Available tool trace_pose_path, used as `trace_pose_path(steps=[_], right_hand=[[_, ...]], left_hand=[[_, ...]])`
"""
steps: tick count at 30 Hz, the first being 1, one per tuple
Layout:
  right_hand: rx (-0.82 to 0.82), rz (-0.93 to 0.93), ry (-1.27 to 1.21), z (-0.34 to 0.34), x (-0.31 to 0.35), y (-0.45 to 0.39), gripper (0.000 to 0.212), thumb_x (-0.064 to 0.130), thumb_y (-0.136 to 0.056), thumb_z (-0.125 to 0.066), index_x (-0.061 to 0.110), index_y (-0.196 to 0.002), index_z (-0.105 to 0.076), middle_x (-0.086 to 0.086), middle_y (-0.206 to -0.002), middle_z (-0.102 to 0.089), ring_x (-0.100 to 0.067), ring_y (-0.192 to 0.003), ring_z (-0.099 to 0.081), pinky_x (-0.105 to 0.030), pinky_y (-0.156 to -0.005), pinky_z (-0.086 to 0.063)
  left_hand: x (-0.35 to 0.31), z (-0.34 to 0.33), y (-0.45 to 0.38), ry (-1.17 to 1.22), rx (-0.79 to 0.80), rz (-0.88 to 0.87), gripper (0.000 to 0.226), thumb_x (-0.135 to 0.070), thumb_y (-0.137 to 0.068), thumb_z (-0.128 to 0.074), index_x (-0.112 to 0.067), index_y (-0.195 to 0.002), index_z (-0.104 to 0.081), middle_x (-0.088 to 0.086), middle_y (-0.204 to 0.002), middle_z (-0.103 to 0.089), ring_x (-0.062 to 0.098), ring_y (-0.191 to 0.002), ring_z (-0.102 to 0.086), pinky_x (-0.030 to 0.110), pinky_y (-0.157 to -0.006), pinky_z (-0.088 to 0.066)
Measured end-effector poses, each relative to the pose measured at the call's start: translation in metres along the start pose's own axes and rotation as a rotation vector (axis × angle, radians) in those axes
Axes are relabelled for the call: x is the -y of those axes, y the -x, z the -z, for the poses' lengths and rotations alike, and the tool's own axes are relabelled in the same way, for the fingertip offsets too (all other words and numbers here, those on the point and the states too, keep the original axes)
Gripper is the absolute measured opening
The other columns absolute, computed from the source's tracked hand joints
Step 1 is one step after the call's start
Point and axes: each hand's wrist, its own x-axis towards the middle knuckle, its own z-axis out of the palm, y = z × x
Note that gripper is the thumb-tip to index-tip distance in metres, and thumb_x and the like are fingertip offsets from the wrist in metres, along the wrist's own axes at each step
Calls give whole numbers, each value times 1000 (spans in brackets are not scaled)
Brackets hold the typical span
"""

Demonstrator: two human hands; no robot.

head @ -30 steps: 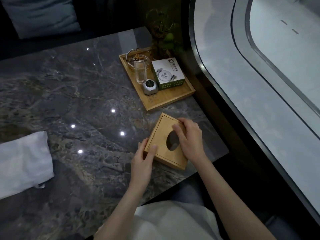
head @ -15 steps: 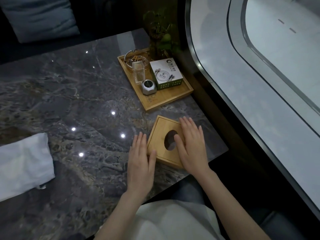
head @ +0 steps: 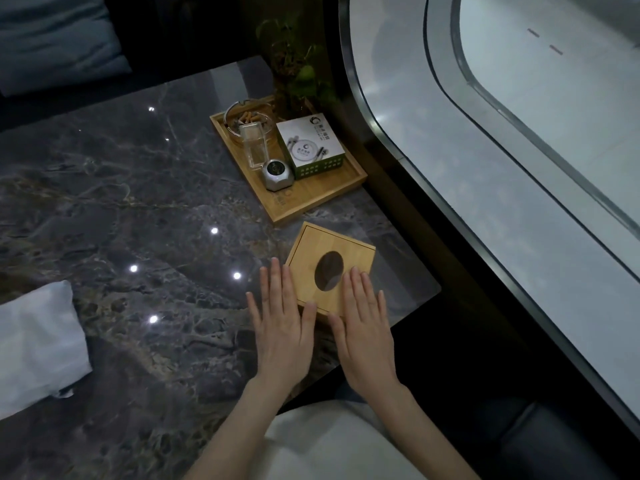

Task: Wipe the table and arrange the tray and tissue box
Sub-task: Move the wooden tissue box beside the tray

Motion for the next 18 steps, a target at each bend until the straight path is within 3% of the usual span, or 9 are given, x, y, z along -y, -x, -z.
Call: trace_pose_path(steps=[10, 18], right_hand=[[-41, -43, 73, 3, -7, -39, 59, 46, -97, -11, 14, -145, -3, 2, -154, -4, 3, -138, 25, -31, -114, 11], [-69, -57, 98, 7, -10, -69, 59, 43, -96, -19, 11, -146, -13, 1, -153, -8, -6, -140, 5, -32, -113, 11]], left_hand=[[-13, 7, -59, -62, 68, -65, 72, -65, -78, 12, -25, -138, 16, -10, -150, 21, 7, -137, 25, 37, -109, 20], [-24, 8, -108, -74, 92, -142, 71, -56, -84, -2, -21, -145, 4, -8, -154, 12, 6, -136, 21, 40, -112, 13]])
